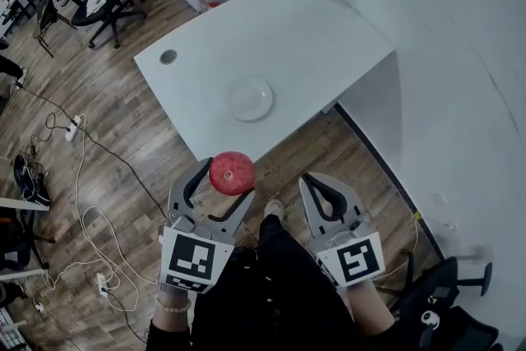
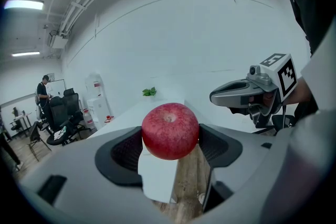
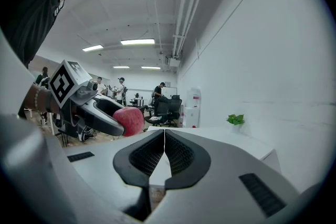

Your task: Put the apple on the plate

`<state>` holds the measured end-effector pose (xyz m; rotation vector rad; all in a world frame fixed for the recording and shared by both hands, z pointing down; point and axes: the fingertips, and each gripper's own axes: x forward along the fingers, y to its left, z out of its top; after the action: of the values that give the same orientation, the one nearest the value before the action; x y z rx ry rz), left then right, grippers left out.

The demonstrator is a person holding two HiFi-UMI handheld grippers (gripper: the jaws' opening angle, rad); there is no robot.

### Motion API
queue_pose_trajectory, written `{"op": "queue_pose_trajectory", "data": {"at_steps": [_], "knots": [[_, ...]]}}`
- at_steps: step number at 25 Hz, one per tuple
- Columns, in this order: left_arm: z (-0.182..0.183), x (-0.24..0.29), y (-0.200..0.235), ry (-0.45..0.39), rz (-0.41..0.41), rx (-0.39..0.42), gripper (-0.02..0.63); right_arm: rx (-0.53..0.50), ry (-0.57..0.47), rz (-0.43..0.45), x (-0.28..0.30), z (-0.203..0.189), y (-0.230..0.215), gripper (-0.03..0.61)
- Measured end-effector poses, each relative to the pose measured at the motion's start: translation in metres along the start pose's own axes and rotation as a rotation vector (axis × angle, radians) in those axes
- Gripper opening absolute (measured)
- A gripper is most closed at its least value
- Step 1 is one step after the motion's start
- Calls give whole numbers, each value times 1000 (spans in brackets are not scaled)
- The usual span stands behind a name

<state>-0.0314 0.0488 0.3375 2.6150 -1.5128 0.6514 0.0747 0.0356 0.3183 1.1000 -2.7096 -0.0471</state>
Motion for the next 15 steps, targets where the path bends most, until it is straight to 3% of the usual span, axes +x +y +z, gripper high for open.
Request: {"op": "queue_pose_trajectory", "data": {"at_steps": [15], "knots": [[27,69,27,19,101,-48,348,-37,39,127,51,1,-72,41]]}}
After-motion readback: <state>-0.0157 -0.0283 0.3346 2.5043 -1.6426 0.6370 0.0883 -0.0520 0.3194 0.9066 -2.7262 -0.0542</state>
